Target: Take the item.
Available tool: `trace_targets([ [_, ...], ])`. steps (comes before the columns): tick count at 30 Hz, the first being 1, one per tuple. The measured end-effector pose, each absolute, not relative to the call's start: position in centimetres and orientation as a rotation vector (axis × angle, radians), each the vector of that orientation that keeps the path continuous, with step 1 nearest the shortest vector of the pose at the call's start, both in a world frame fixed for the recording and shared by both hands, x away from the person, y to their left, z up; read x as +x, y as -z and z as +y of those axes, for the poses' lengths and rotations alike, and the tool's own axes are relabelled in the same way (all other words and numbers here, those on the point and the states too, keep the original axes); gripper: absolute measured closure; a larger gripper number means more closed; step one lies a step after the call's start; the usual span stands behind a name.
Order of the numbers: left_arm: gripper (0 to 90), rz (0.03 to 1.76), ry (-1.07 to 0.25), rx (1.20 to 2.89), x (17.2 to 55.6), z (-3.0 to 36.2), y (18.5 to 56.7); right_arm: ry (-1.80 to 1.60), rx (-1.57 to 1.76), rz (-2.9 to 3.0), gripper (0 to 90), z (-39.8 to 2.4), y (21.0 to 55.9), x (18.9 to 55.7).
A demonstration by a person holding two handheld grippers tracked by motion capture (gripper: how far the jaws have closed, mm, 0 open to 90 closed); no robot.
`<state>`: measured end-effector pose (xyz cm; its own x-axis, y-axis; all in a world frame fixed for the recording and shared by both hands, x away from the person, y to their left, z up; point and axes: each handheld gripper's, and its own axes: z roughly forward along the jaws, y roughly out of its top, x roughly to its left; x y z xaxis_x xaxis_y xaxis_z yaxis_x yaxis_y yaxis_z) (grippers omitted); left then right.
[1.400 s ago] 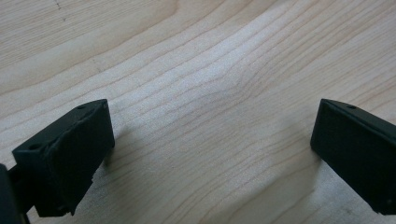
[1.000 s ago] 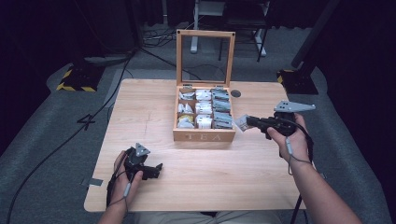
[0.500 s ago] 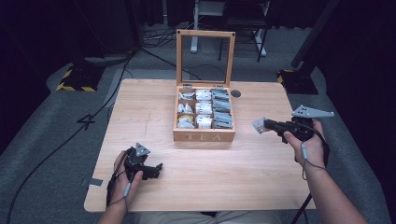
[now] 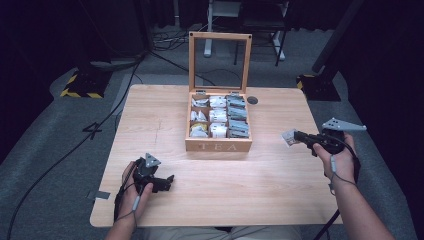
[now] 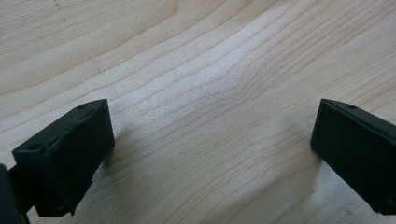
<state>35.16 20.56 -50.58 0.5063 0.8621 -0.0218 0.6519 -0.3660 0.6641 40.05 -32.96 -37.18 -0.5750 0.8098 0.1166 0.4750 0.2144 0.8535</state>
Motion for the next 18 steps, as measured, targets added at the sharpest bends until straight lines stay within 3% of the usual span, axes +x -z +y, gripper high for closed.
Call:
trace_targets([
  [18,0.0,1.234,-0.442,2.133,35.2,20.6,50.6,-1.174,1.336,2.203,90.0,-34.0,43.1,41.0],
])
